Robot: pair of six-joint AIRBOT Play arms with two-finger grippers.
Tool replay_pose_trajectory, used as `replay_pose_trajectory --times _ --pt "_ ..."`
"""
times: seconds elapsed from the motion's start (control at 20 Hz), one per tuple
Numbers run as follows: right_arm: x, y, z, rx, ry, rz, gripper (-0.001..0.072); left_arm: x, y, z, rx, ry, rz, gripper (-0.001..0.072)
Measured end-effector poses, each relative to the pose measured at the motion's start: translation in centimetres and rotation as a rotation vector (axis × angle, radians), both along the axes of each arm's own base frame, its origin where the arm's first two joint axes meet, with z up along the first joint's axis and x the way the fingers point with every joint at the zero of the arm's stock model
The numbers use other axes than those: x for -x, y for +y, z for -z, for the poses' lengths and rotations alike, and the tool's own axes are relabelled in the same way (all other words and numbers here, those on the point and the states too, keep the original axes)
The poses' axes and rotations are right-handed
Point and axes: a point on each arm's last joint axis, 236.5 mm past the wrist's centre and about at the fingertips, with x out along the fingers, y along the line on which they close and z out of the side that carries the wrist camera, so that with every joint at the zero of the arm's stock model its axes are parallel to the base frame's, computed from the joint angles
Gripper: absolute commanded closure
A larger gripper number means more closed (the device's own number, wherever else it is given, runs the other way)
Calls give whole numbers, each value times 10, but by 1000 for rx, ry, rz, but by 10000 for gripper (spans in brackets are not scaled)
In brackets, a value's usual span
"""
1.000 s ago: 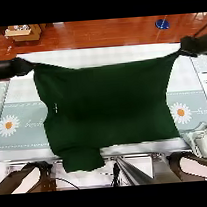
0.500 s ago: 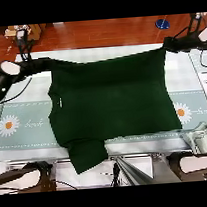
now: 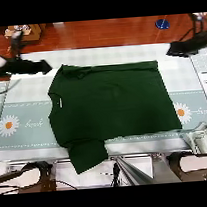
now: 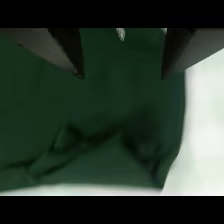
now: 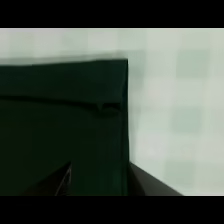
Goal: Fold the shirts.
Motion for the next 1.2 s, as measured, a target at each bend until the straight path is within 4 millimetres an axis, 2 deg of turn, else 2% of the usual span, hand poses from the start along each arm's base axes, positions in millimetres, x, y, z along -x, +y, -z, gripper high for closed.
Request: replay_pose_trajectory --times 0.1,0.15,0.2,0.35,0.45,0.55,0.7,0.95,1.05,1.2 --pt "47 -21 -4 22 105 21 284 52 29 0 32 185 -62 100" --pt "69 -29 -1 22 151 41 278 82 35 3 60 273 -89 99" --pt "91 -35 7 14 195 66 224 109 38 9 87 343 -114 98" --pt "147 -34 36 -105 296 128 179 181 25 33 187 523 -162 95" --pt "169 -23 50 -215 321 158 179 224 8 54 250 639 -171 93" --pt "181 -14 58 -293 327 180 179 254 -8 72 304 728 -173 93" --pt "188 -6 63 -350 327 197 179 290 -26 91 357 834 -158 93" --pt "193 -3 65 -376 332 199 179 330 -39 117 339 954 -109 94" --pt "194 -3 66 -376 335 200 179 336 -42 125 319 981 -87 94" --pt "196 -4 68 -366 341 200 180 327 -53 137 327 969 -88 94"
